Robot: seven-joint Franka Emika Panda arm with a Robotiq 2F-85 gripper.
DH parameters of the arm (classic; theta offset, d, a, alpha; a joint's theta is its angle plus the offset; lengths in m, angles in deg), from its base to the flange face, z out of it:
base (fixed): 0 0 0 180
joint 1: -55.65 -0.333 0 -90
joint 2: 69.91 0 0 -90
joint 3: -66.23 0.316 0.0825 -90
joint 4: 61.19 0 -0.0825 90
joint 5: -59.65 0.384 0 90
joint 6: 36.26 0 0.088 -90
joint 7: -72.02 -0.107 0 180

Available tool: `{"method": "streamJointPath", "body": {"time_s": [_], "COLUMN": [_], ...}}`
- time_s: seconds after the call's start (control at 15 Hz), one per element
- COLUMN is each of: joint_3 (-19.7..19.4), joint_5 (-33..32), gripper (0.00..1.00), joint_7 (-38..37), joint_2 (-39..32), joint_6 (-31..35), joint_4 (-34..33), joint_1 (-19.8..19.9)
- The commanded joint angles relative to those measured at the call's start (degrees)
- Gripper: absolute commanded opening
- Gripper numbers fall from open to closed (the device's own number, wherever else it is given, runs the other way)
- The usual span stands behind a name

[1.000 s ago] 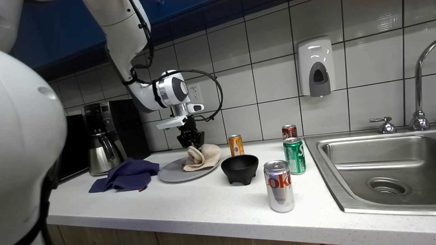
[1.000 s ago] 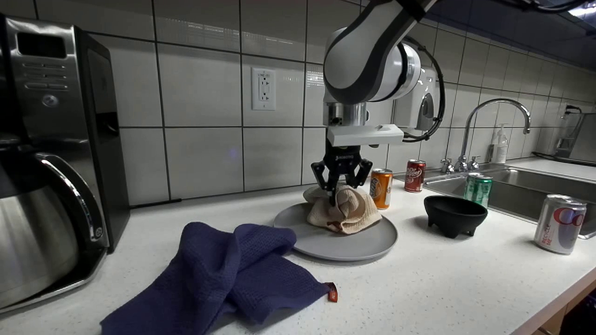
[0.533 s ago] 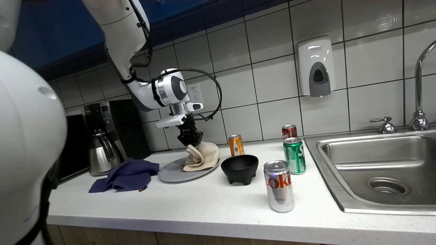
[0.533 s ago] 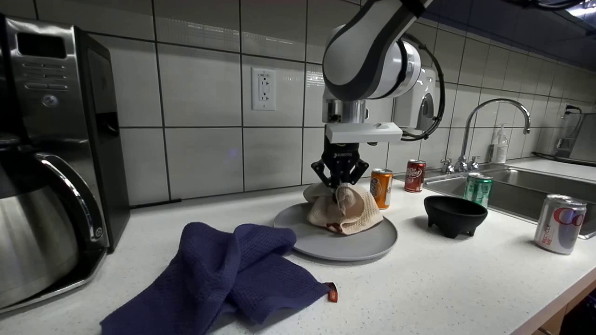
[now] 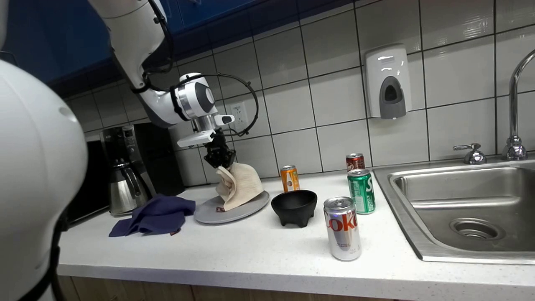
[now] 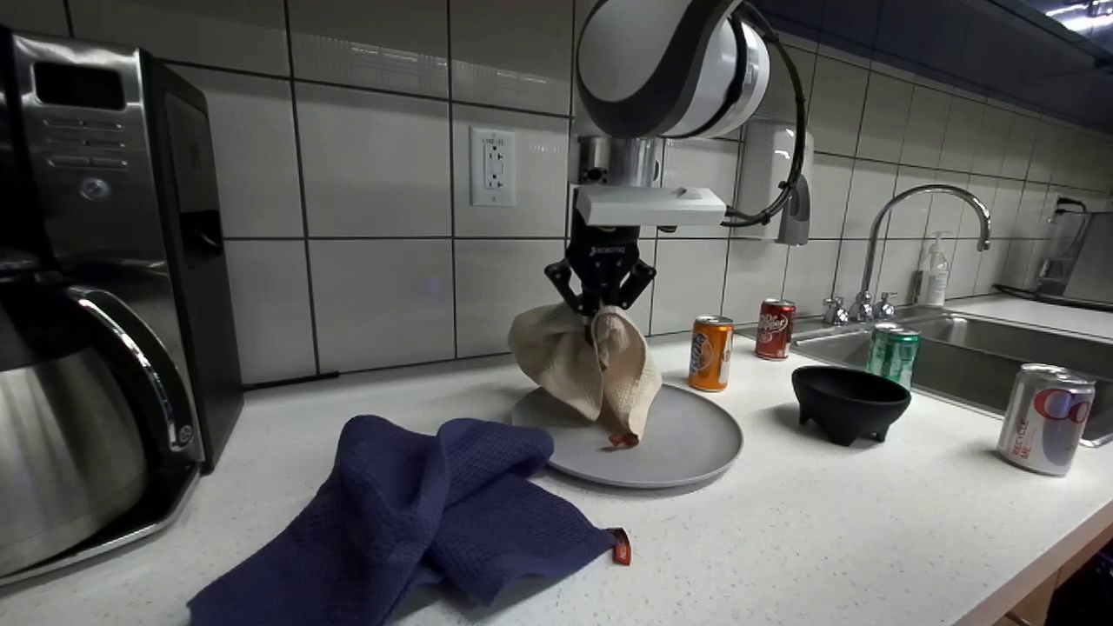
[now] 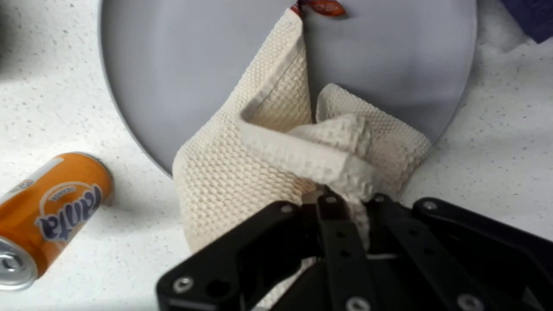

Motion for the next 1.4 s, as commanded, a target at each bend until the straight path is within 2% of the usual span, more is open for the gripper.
{"method": "streamJointPath", "body": {"time_s": [0.0, 0.6, 1.33], "joint_3": [1.33, 3.41, 5.79], "joint_5": [-1.77, -2.75, -1.92], "gripper": [0.02, 0.02, 0.02], "joint_7": [1.71, 7.97, 19.10], "joint_2": [-0.95, -6.43, -14.31], "joint_6": [-1.54, -2.89, -3.11], "joint_4": [-3.45, -13.27, -24.01], "joint_1": [-0.91, -3.54, -4.40]}}
